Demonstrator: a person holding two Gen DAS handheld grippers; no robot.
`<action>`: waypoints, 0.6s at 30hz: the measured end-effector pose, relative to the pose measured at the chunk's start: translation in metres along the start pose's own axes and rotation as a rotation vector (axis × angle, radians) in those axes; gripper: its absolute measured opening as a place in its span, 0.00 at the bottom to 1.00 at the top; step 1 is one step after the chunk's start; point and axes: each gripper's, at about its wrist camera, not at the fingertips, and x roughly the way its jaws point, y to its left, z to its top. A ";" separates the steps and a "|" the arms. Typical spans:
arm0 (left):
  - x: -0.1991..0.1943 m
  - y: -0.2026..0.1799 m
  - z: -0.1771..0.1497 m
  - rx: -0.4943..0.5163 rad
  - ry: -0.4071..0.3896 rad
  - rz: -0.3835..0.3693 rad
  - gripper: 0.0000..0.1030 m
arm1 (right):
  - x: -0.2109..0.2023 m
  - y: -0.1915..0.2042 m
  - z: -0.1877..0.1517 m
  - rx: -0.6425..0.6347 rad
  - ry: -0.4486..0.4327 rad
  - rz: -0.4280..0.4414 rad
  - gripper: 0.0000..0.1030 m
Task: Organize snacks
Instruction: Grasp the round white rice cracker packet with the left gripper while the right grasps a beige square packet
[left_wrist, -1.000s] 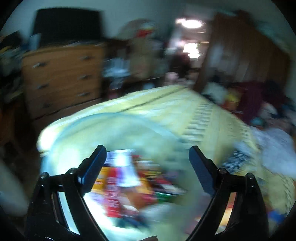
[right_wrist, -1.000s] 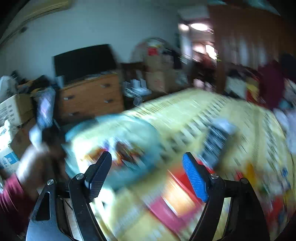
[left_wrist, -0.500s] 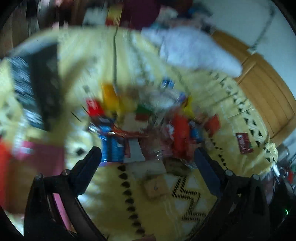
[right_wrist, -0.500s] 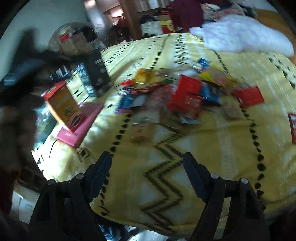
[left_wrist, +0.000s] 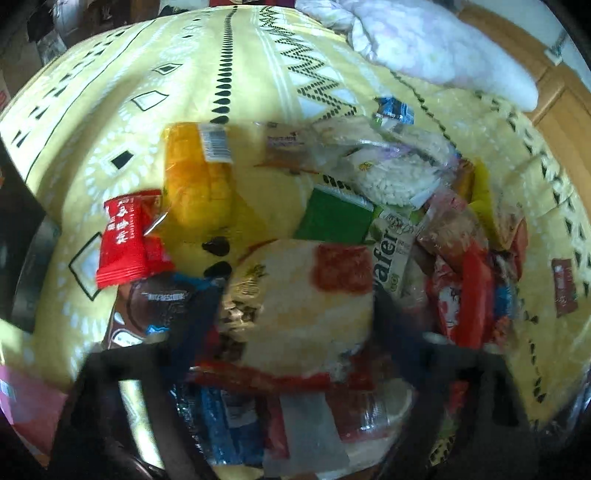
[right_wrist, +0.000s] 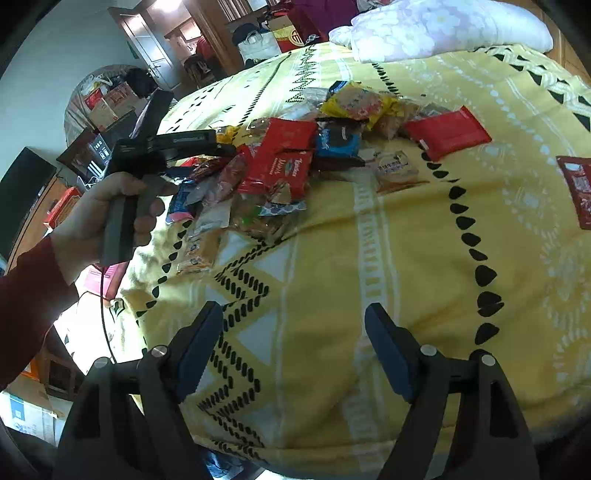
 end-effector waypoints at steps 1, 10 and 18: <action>-0.001 -0.002 -0.001 0.006 -0.012 0.010 0.75 | 0.001 0.000 0.000 0.000 0.001 0.003 0.80; -0.100 0.002 -0.041 -0.004 -0.247 0.109 0.75 | 0.011 0.024 0.005 -0.042 -0.013 0.045 0.80; -0.170 0.023 -0.093 -0.103 -0.351 0.161 0.75 | 0.077 0.099 0.022 -0.164 0.021 0.124 0.72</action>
